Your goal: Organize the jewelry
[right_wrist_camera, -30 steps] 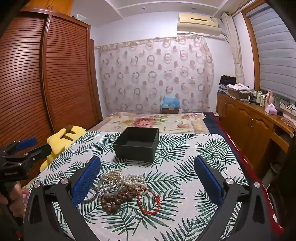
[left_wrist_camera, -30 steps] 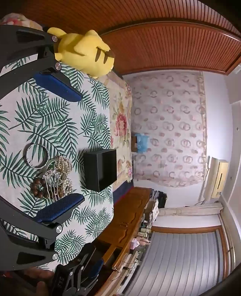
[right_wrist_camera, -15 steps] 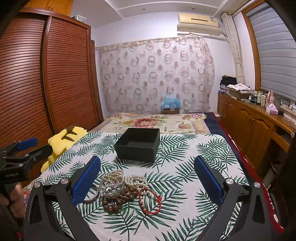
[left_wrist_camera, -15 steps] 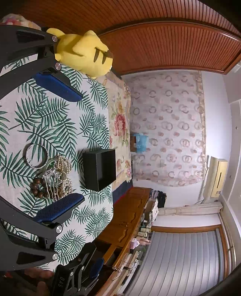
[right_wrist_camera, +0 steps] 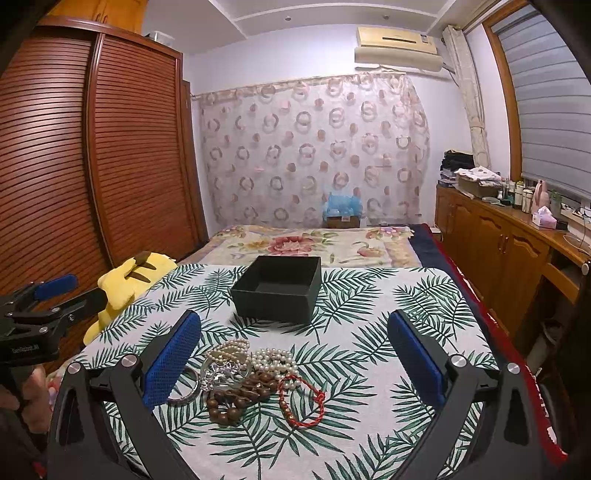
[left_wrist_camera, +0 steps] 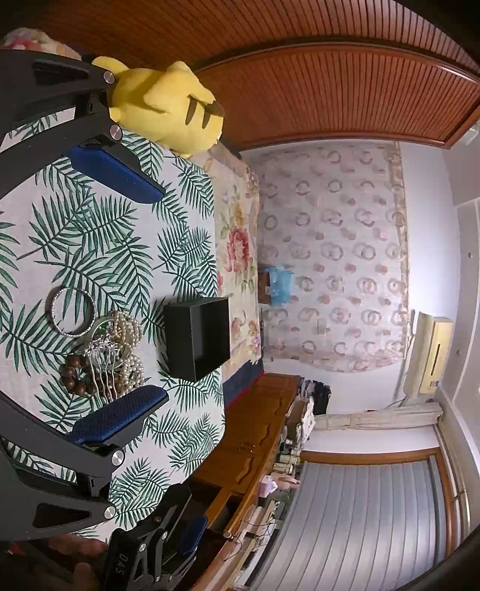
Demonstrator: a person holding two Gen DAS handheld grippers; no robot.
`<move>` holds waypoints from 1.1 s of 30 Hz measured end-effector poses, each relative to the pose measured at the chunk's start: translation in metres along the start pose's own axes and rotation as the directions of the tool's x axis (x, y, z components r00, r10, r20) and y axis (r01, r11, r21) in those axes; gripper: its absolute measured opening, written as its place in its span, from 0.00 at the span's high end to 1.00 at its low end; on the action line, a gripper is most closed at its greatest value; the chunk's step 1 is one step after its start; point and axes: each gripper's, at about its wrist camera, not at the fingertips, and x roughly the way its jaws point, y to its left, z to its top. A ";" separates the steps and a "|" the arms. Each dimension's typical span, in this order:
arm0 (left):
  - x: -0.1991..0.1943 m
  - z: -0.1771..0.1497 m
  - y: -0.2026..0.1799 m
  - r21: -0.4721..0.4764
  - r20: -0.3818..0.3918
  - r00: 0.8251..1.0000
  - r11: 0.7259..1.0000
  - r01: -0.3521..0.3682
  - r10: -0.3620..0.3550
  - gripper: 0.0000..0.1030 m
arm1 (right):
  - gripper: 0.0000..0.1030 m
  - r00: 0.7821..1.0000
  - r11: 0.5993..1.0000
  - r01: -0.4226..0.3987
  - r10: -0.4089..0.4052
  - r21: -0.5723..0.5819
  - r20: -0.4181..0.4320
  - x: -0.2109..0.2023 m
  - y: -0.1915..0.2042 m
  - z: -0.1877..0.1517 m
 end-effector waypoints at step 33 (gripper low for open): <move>-0.007 0.005 -0.002 0.003 0.008 1.000 1.000 0.000 0.000 0.07 | 0.02 1.000 1.000 -0.003 0.003 0.002 0.005 -0.002 -0.001 0.001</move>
